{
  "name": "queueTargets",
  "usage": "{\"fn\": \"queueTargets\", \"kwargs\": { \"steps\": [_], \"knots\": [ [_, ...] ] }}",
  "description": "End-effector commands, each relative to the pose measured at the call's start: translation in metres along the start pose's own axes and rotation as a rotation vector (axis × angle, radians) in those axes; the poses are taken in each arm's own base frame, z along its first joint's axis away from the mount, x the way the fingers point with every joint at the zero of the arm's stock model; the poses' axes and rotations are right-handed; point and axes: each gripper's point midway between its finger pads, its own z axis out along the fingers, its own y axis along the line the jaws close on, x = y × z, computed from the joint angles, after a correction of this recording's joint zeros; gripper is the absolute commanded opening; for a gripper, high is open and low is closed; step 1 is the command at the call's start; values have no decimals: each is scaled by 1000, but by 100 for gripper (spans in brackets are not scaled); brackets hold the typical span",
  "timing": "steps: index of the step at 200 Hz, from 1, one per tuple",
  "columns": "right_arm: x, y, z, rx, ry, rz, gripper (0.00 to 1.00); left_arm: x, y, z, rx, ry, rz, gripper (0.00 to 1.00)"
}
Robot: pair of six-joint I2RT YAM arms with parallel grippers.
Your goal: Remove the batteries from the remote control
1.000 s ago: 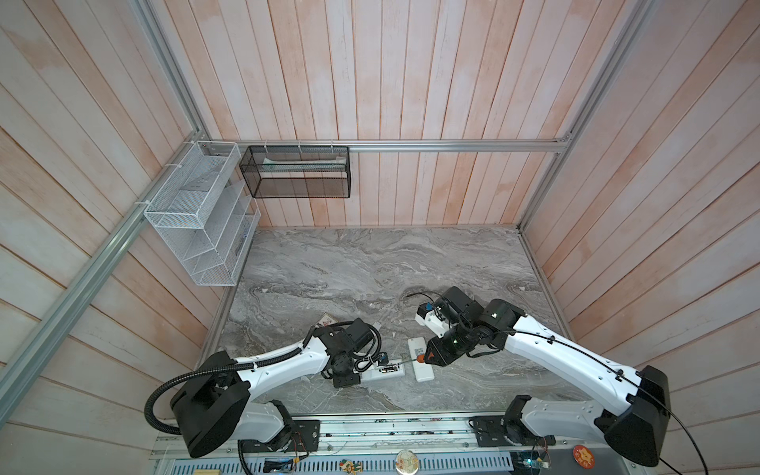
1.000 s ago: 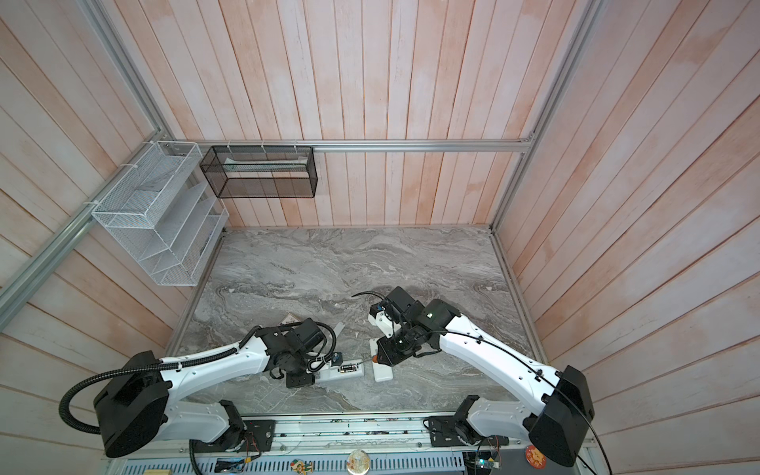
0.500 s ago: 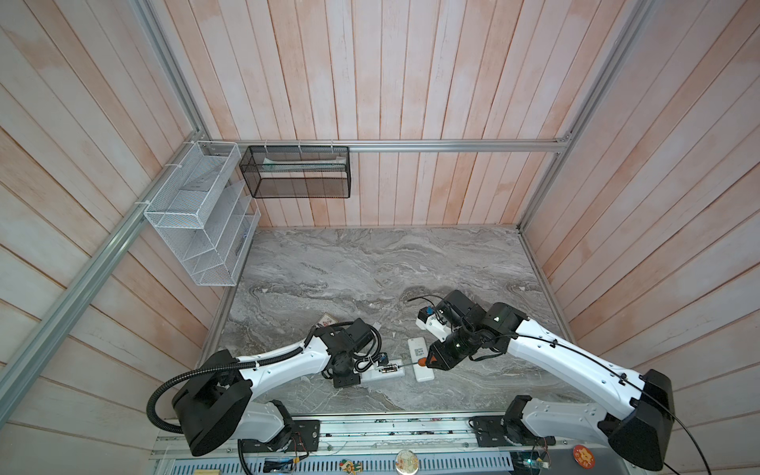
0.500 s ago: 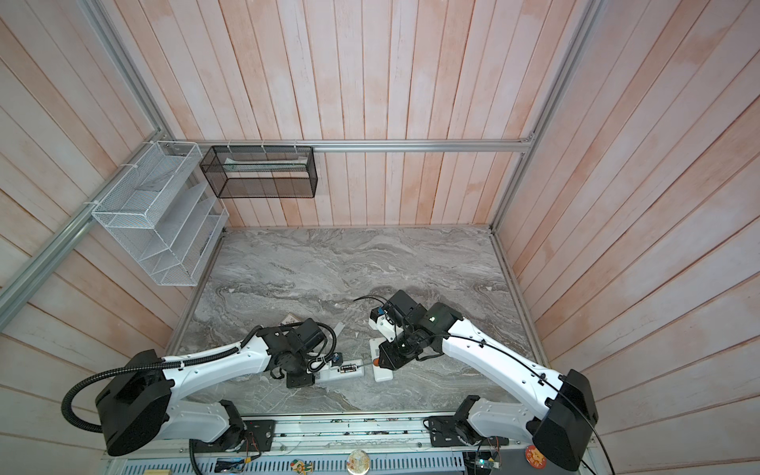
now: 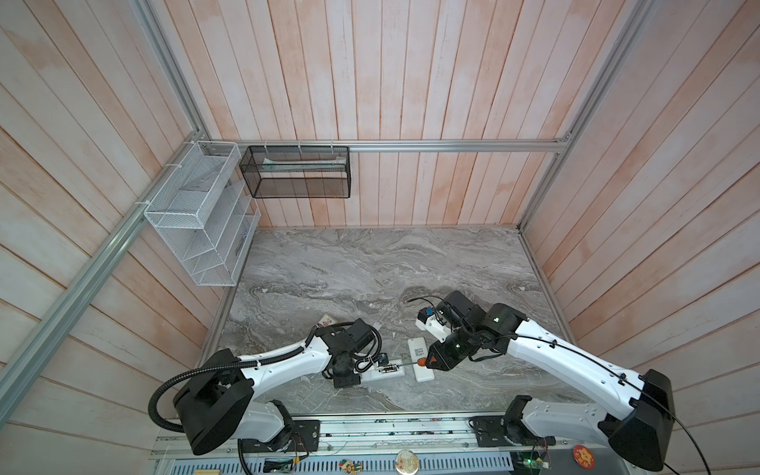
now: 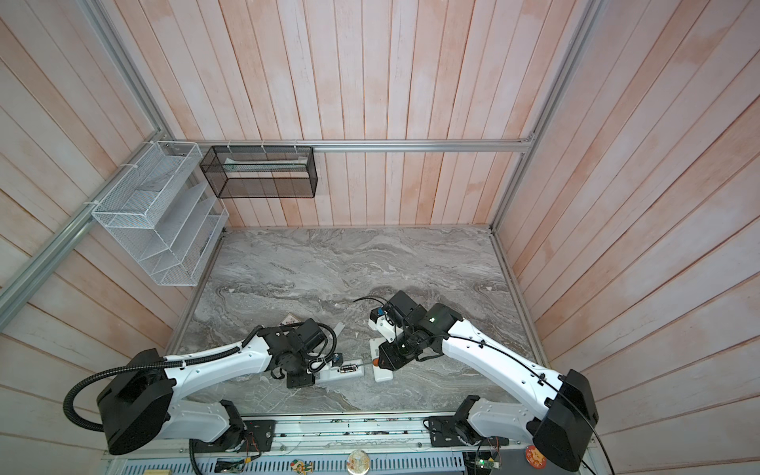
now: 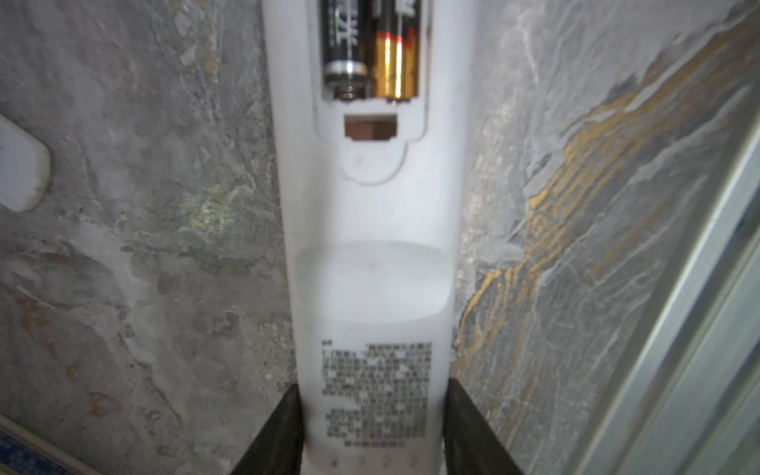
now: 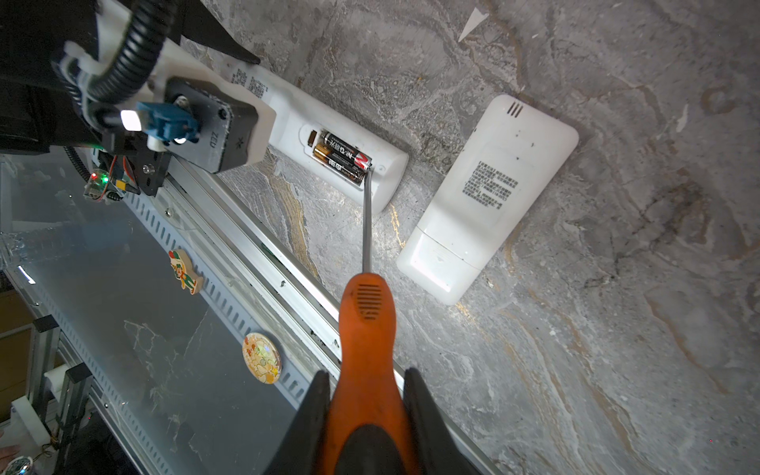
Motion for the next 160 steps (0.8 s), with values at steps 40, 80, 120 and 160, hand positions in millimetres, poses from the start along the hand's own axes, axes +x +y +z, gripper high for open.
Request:
{"fn": "queueTargets", "kwargs": {
  "steps": [40, 80, 120, 160],
  "knots": [
    [0, 8, 8, -48, 10, -2, 0, 0, -8, 4, 39, 12, 33, 37],
    [-15, 31, 0, -121, -45, 3, 0, -1, -8, 4, 40, 11, 32, 37],
    [-28, 43, -13, -155, -96, -1, 0, -1, -8, 5, 43, 10, 32, 37],
    [-40, 52, -24, -176, -130, -10, 0, -2, -8, 5, 39, 10, 32, 37]
  ]
}}
